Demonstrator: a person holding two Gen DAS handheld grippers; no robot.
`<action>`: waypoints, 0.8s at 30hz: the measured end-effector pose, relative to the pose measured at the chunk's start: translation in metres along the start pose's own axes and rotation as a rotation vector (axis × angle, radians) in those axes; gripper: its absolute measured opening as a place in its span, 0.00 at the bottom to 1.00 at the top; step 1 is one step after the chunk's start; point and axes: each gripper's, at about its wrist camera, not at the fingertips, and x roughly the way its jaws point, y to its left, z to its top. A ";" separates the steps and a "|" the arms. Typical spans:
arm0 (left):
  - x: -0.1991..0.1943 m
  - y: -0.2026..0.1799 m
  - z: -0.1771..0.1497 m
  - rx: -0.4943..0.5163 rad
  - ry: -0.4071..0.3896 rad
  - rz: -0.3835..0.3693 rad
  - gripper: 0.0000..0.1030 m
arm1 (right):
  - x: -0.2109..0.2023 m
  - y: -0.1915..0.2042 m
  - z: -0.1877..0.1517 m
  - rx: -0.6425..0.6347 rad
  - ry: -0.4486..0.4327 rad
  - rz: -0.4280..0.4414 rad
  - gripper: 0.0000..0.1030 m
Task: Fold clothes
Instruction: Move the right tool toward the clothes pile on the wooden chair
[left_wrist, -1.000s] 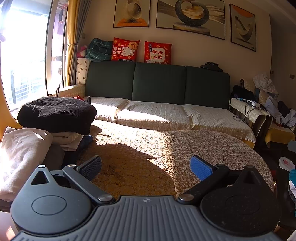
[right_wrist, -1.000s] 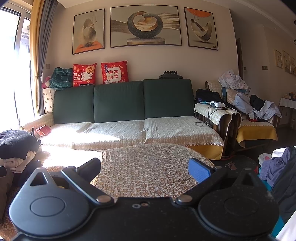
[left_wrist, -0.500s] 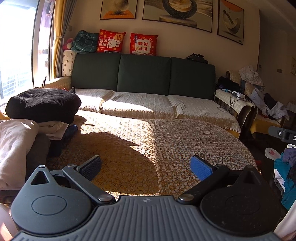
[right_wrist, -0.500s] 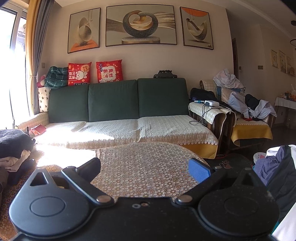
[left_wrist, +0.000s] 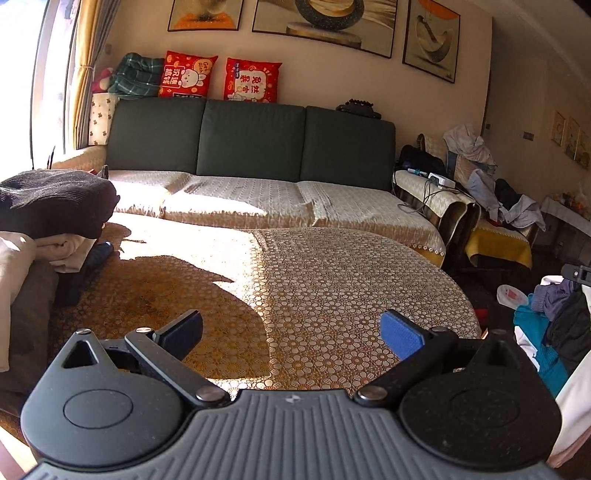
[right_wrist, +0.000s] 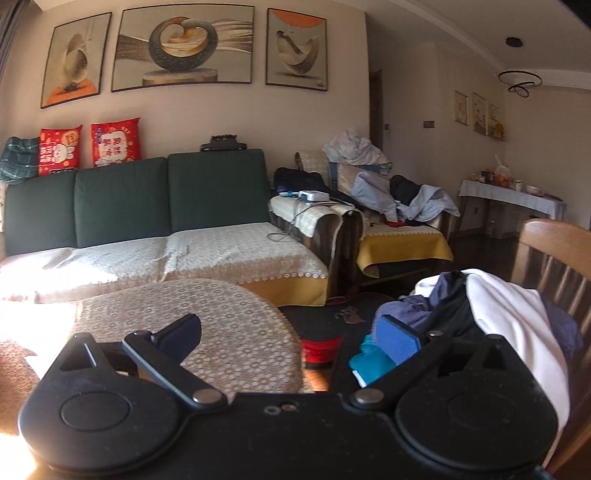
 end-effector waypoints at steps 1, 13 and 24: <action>0.003 -0.003 0.001 0.011 0.002 0.005 1.00 | 0.003 -0.009 0.000 0.005 -0.004 -0.021 1.00; 0.047 -0.061 0.046 0.089 -0.068 0.024 1.00 | 0.053 -0.113 -0.011 0.006 0.026 -0.254 1.00; 0.076 -0.131 0.066 0.181 -0.110 -0.101 1.00 | 0.074 -0.195 -0.044 0.035 0.143 -0.377 1.00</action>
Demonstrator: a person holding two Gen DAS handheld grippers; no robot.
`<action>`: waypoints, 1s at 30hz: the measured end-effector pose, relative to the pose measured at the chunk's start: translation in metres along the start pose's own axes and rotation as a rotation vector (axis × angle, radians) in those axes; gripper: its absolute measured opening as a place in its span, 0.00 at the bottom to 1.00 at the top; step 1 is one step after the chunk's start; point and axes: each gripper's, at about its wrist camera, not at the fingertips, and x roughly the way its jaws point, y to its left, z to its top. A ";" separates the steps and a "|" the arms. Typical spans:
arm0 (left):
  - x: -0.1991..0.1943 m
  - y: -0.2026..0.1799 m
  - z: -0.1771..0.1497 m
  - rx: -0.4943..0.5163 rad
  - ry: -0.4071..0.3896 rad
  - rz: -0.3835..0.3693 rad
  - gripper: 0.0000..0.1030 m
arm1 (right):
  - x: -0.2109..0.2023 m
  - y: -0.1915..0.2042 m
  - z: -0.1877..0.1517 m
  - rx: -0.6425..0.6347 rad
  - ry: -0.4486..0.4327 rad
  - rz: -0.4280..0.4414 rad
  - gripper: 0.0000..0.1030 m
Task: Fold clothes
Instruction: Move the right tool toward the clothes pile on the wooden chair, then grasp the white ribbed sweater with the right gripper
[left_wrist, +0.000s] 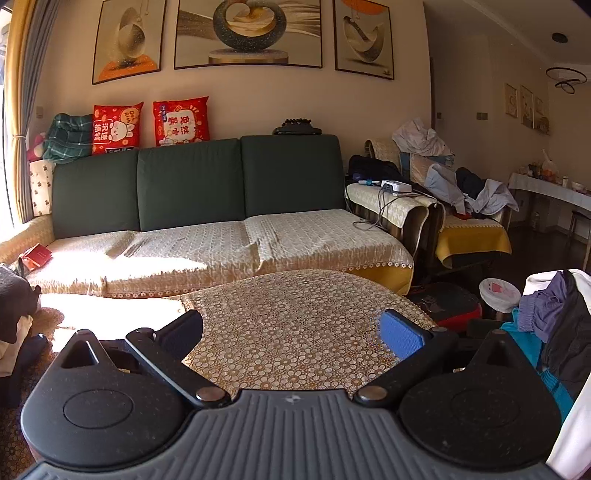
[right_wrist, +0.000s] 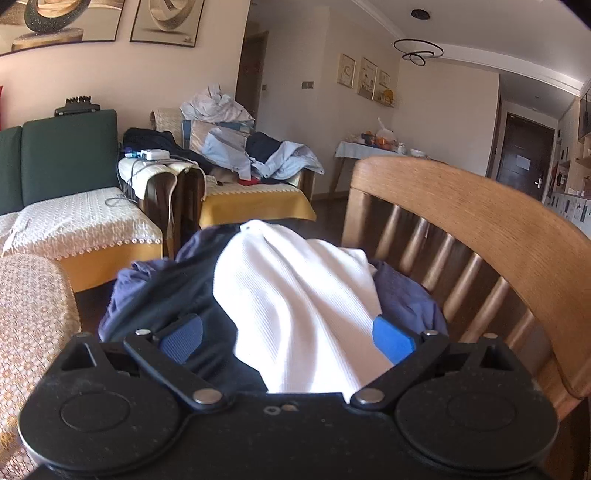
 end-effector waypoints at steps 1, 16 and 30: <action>0.002 -0.004 0.001 0.007 -0.003 -0.008 1.00 | -0.003 -0.004 -0.006 -0.007 0.009 -0.007 1.00; 0.011 -0.038 -0.003 0.055 0.011 -0.122 1.00 | -0.015 -0.023 -0.047 -0.015 0.116 -0.062 1.00; 0.014 -0.040 0.000 0.014 -0.003 -0.201 1.00 | -0.010 -0.041 -0.048 0.180 0.150 0.109 1.00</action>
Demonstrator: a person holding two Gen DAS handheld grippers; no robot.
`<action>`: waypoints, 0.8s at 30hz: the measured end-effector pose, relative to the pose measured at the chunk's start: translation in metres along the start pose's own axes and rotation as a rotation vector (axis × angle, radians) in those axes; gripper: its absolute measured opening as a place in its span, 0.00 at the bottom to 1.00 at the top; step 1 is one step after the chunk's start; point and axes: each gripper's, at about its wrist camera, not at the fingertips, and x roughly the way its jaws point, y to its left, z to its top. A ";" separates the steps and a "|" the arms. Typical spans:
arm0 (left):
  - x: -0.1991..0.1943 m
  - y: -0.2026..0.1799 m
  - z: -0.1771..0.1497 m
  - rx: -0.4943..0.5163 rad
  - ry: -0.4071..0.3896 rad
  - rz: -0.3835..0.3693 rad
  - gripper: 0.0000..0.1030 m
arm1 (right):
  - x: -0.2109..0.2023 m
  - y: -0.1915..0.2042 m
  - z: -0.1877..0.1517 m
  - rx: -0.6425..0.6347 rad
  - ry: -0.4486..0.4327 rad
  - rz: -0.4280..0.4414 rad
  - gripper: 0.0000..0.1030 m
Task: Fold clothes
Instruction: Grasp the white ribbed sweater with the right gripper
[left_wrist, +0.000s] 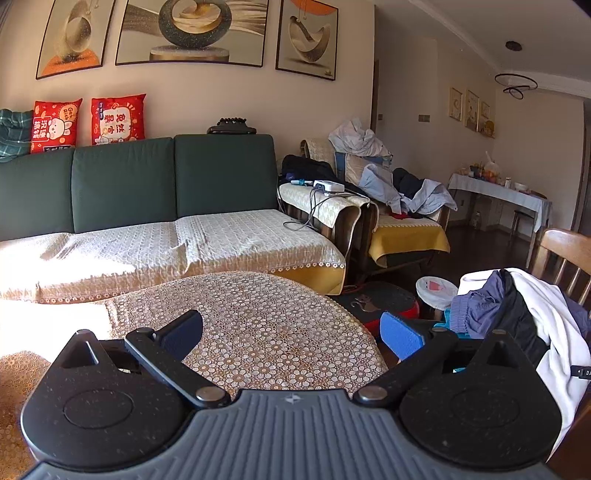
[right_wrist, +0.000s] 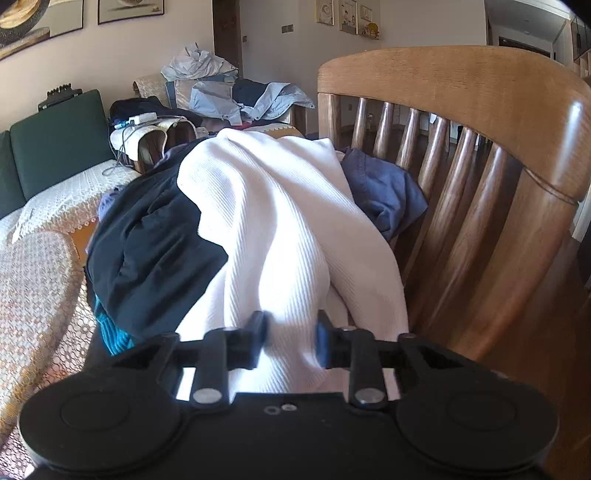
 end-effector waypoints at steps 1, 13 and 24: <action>0.000 -0.001 0.000 0.006 -0.001 -0.004 1.00 | -0.004 0.001 0.004 0.008 -0.009 0.032 1.00; 0.012 -0.020 0.002 0.008 0.027 -0.224 1.00 | -0.050 0.051 0.075 -0.100 -0.141 0.375 1.00; 0.017 -0.046 0.000 0.053 0.023 -0.271 1.00 | -0.015 0.090 0.121 -0.079 -0.171 0.410 1.00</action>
